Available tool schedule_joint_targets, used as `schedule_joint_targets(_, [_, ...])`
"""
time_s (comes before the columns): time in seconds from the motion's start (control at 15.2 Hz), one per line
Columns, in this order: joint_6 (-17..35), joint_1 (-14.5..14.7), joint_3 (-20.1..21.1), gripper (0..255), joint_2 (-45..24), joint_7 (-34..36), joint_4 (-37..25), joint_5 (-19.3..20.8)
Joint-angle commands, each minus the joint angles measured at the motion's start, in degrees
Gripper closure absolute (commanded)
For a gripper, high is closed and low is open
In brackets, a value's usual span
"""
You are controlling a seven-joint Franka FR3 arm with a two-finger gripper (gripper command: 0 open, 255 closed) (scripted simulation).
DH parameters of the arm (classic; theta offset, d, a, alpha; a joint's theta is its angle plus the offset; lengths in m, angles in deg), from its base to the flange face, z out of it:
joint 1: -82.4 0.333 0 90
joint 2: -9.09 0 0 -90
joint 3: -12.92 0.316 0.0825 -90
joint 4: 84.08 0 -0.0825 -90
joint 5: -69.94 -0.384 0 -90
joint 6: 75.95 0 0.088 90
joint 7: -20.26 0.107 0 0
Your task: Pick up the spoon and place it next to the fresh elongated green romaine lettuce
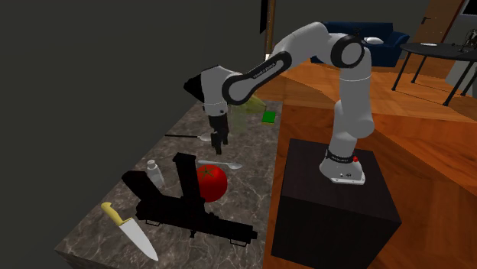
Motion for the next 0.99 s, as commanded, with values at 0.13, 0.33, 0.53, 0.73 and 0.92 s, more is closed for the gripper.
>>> schedule_joint_targets(0.13, [0.1, 1.5, 0.3, 0, -7.0, 1.5, -6.7, 1.4])
schedule_joint_targets(0.33, [2.2, 1.7, 0.3, 0, -7.7, 1.5, -5.4, 1.4])
schedule_joint_targets(0.53, [4.2, 2.0, 0.3, 0, -8.5, 1.5, -4.2, 1.5])
schedule_joint_targets(0.73, [4.6, 2.0, 0.3, 0, -8.7, 1.5, -4.0, 1.5])
schedule_joint_targets(0.92, [4.6, 2.0, 0.3, 0, -8.7, 1.5, -4.0, 1.5])
